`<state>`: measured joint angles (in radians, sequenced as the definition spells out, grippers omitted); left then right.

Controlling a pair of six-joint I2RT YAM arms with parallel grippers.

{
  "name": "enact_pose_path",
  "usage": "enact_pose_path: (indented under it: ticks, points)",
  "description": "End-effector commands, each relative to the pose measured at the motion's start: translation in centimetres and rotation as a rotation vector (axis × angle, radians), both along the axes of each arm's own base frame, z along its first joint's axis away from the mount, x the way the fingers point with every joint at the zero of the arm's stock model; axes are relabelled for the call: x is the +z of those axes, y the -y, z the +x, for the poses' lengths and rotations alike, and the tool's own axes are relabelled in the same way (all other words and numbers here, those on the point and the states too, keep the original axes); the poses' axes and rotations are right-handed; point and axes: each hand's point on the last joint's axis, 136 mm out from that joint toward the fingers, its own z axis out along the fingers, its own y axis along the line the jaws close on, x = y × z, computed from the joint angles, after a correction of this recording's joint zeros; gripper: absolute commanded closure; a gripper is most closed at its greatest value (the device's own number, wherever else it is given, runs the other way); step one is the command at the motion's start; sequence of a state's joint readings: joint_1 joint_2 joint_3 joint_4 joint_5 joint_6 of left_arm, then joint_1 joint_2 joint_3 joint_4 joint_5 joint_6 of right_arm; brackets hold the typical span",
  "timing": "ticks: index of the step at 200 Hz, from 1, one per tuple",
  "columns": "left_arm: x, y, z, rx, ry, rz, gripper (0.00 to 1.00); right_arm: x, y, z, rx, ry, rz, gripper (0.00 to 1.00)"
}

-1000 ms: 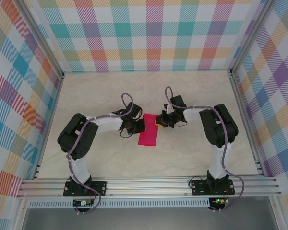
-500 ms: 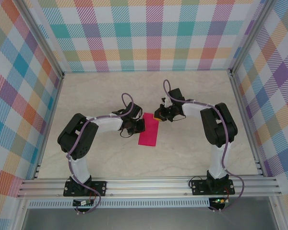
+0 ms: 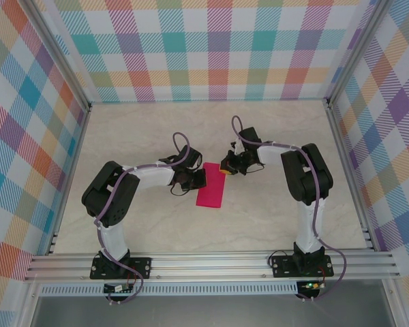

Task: Fold a paper plane with a square sheet of paper (pick it up from the middle)
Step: Fold the square sheet of paper in half at the center of the table.

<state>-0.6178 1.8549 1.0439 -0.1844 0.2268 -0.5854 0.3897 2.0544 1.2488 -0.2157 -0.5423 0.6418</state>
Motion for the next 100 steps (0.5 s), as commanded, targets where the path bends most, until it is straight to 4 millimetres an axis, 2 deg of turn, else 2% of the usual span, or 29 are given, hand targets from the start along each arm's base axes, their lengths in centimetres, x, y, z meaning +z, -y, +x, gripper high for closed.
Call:
enact_pose_path:
  ticks: [1,24,100]
  points:
    - [-5.0,-4.6,-4.6,0.008,-0.175,0.219,1.00,3.0,0.0,1.6,0.000,0.052,0.027,1.00]
    - [-5.0,-4.5,-4.5,0.008,-0.175,0.216,1.00,2.5,-0.1,2.1,0.008,0.034,0.039,1.00]
    - [-4.8,-4.6,-4.6,0.014,-0.169,0.216,1.00,-2.6,1.5,0.7,-0.014,-0.051,-0.067,1.00]
